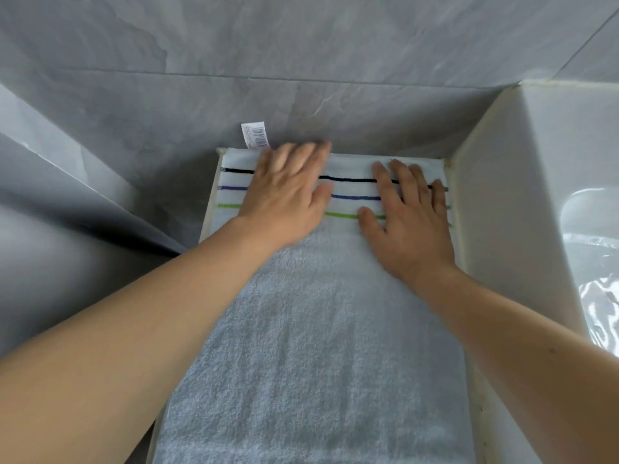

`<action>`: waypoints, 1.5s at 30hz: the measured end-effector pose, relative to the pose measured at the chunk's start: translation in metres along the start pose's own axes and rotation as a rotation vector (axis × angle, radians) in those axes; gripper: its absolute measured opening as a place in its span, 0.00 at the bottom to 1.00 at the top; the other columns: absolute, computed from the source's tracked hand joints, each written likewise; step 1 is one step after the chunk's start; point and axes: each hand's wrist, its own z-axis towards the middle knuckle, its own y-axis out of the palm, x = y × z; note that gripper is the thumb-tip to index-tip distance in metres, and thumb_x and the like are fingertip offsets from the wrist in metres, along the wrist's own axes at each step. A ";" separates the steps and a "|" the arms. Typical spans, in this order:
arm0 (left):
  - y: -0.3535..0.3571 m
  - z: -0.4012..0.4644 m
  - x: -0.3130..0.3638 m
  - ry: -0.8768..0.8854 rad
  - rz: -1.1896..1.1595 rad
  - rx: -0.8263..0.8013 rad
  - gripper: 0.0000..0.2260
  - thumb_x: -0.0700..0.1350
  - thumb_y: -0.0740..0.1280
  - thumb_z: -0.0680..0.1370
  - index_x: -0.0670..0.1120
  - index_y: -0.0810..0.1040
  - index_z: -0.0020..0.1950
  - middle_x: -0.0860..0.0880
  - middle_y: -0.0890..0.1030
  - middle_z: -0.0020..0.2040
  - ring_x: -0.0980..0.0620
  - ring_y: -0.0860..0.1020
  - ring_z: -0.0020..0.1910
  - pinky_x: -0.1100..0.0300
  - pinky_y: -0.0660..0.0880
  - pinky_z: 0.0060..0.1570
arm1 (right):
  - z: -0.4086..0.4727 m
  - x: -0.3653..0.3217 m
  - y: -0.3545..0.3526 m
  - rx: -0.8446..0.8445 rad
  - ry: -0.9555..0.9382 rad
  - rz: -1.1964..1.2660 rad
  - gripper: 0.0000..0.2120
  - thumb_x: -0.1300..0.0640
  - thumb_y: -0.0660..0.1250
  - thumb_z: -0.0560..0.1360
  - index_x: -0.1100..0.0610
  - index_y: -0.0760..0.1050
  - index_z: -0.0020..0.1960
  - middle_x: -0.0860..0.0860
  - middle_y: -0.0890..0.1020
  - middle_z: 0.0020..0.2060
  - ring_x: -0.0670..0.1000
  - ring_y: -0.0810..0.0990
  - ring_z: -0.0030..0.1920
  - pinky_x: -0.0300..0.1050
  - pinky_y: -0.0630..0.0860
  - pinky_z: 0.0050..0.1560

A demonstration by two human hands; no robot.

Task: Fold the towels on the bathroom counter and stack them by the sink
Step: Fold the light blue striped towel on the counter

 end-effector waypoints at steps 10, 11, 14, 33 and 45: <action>0.018 0.000 -0.001 0.040 0.046 -0.125 0.30 0.59 0.44 0.82 0.49 0.49 0.81 0.53 0.52 0.80 0.49 0.49 0.78 0.46 0.42 0.77 | 0.002 -0.002 0.001 -0.008 -0.062 0.022 0.27 0.45 0.47 0.81 0.50 0.53 0.79 0.48 0.54 0.79 0.52 0.49 0.78 0.55 0.43 0.77; 0.018 0.000 0.000 0.031 0.040 -0.129 0.30 0.59 0.45 0.82 0.48 0.48 0.81 0.52 0.52 0.80 0.49 0.49 0.78 0.46 0.41 0.77 | 0.002 -0.002 0.001 -0.004 -0.057 0.028 0.27 0.45 0.48 0.81 0.50 0.53 0.79 0.49 0.55 0.79 0.52 0.49 0.78 0.55 0.43 0.77; 0.017 -0.007 0.001 -0.017 0.019 -0.102 0.30 0.58 0.48 0.82 0.46 0.48 0.81 0.50 0.51 0.80 0.47 0.47 0.79 0.46 0.39 0.77 | 0.000 -0.001 0.000 0.000 -0.048 0.045 0.27 0.46 0.49 0.81 0.50 0.55 0.79 0.49 0.56 0.78 0.51 0.50 0.78 0.55 0.43 0.77; 0.027 -0.028 -0.006 -0.100 0.068 -0.132 0.32 0.66 0.40 0.77 0.58 0.40 0.80 0.54 0.40 0.81 0.49 0.37 0.79 0.36 0.38 0.74 | 0.002 0.000 0.000 -0.082 -0.048 -0.040 0.31 0.40 0.40 0.79 0.48 0.46 0.80 0.48 0.47 0.79 0.51 0.43 0.79 0.55 0.40 0.77; 0.022 -0.030 -0.009 -0.102 0.078 -0.146 0.31 0.66 0.40 0.79 0.57 0.39 0.80 0.53 0.39 0.81 0.47 0.36 0.79 0.32 0.38 0.72 | -0.004 0.012 -0.013 -0.151 0.094 -0.142 0.30 0.44 0.43 0.82 0.54 0.43 0.80 0.52 0.45 0.79 0.53 0.44 0.79 0.53 0.40 0.77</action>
